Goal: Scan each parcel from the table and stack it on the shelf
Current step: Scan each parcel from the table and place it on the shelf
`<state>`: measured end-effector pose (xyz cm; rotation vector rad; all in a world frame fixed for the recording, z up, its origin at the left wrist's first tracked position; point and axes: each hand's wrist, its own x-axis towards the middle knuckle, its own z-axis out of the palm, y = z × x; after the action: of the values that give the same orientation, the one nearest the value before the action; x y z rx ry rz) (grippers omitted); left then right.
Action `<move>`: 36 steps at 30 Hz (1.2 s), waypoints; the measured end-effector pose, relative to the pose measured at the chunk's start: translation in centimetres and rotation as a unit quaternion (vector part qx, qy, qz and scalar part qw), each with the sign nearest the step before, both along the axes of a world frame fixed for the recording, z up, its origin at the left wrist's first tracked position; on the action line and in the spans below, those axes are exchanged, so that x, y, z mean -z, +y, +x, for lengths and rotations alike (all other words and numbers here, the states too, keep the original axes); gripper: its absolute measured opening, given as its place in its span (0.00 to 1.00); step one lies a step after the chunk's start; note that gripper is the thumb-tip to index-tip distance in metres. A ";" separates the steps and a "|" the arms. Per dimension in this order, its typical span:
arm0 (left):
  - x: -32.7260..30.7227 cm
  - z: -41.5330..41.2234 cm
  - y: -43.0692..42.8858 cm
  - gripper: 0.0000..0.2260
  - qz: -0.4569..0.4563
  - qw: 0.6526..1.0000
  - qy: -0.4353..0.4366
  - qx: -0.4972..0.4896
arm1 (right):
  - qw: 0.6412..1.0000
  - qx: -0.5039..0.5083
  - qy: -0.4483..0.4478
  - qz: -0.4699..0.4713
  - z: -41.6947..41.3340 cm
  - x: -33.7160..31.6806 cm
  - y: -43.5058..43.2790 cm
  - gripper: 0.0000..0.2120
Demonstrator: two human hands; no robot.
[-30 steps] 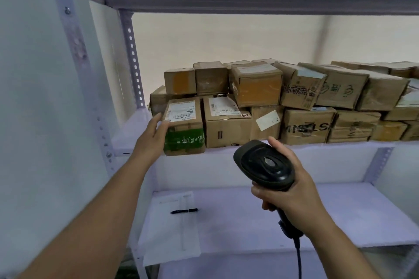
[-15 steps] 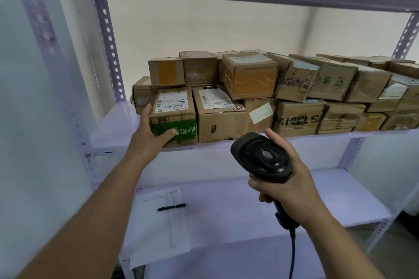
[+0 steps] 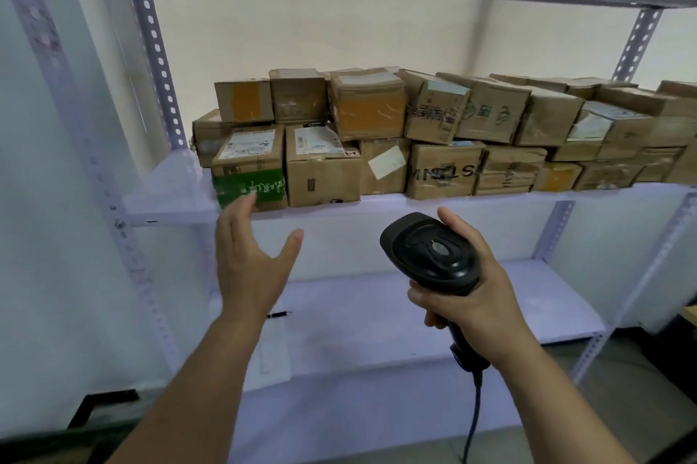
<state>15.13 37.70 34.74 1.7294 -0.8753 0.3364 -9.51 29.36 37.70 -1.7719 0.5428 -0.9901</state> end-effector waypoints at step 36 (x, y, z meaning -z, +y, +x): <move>4.5 -61.7 -13.1 0.35 0.115 0.842 -0.094 0.518 | 0.911 0.412 -0.008 -0.005 -53.9 3.8 6.2 0.44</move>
<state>-46.57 24.58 30.28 1.1897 -1.9031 -0.3523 -63.39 35.52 33.90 -1.5358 1.3386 -1.5633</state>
